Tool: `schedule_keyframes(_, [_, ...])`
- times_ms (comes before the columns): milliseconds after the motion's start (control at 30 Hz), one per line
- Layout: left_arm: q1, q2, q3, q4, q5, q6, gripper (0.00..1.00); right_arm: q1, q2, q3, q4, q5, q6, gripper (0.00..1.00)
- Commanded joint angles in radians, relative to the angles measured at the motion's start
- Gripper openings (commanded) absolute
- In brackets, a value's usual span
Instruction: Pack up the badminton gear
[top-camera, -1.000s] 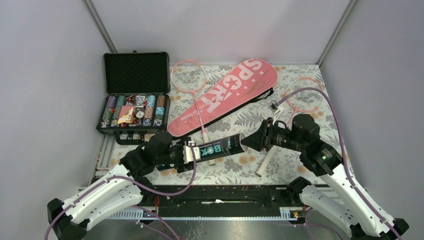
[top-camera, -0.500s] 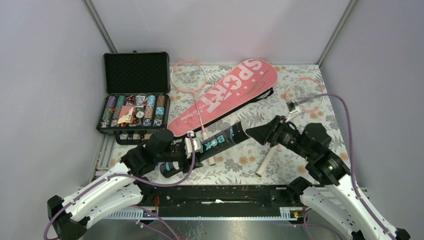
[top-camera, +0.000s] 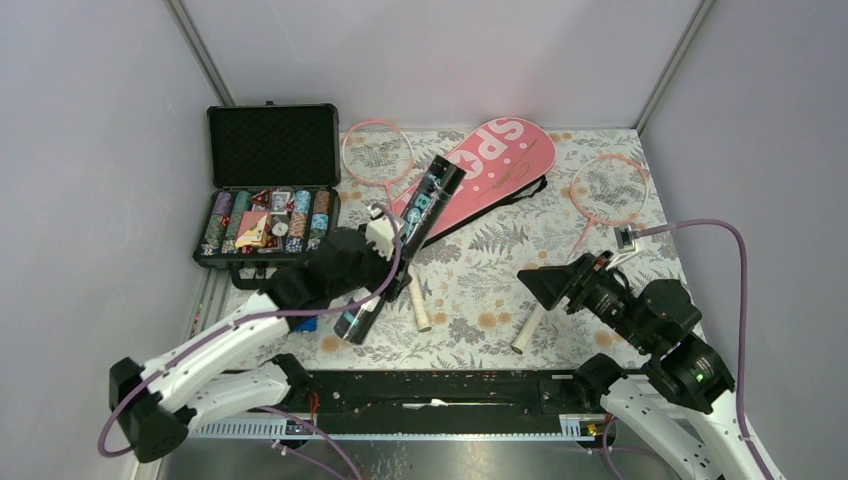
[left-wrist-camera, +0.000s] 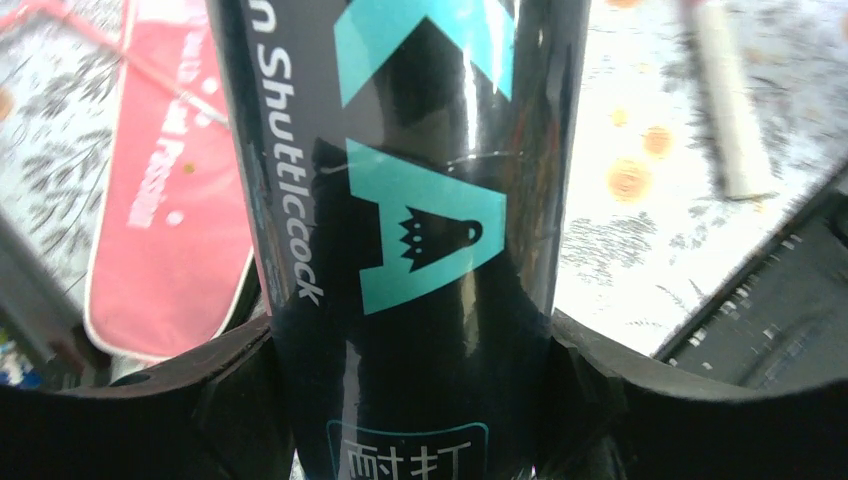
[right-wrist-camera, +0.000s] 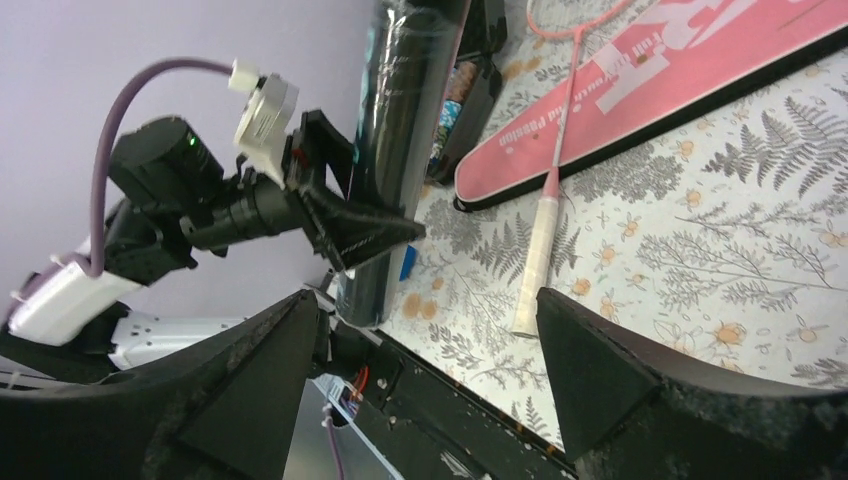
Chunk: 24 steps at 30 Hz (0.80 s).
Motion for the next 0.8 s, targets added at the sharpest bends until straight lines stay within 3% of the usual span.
schedule_keyframes(0, [0.034, 0.098, 0.118, -0.052, -0.225, -0.106, 0.36, 0.008, -0.012, 0.023, -0.048, 0.009, -0.048, 0.86])
schedule_keyframes(133, [0.089, 0.148, 0.149, -0.062, -0.275, -0.151, 0.35, 0.009, -0.044, -0.011, -0.055, 0.082, -0.047, 0.84])
schedule_keyframes(267, [0.141, 0.168, 0.147, -0.056, -0.285, -0.167, 0.37, 0.008, -0.035, -0.071, -0.057, 0.135, 0.071, 0.81])
schedule_keyframes(767, [0.244, 0.324, 0.107, -0.122, -0.316, -0.352, 0.41, 0.009, 0.088, -0.144, -0.002, 0.052, 0.088, 0.81])
